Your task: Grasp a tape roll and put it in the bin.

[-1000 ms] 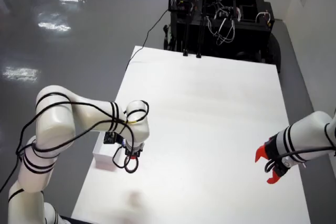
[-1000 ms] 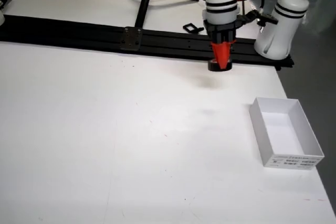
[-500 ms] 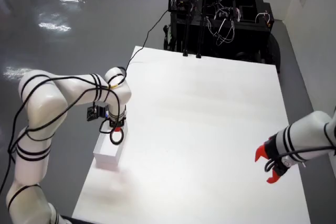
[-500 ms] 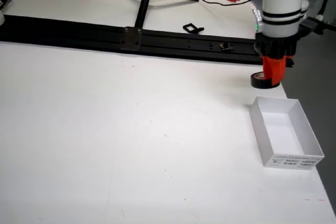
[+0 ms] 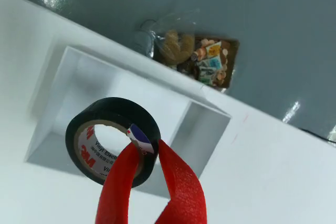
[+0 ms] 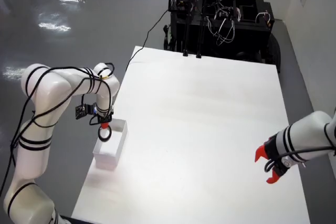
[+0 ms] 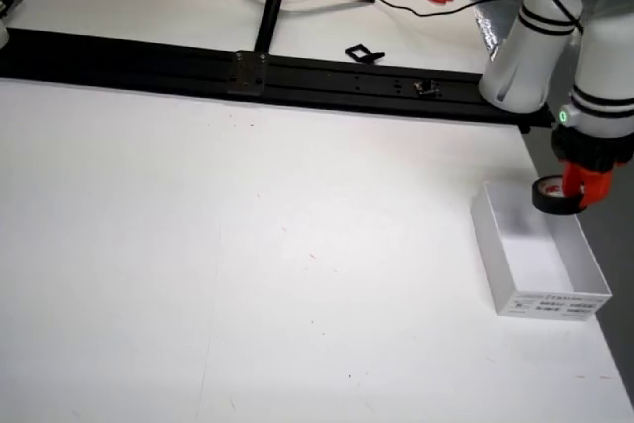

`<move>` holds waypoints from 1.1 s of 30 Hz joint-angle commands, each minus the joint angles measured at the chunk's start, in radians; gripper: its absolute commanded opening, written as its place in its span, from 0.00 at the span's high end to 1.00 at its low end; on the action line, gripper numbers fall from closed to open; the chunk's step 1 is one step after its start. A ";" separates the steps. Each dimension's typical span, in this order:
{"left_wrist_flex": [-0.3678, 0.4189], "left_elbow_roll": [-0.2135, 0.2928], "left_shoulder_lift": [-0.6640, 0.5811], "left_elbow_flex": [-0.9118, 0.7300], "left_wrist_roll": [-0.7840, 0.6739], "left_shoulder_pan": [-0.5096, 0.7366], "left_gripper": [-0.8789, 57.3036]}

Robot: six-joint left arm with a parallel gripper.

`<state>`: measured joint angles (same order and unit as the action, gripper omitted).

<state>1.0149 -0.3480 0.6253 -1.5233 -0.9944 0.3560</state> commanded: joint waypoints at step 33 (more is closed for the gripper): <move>-0.233 0.027 0.180 0.003 -0.030 -0.022 0.61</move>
<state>0.7819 -0.3164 0.8003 -1.5216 -1.0032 0.3381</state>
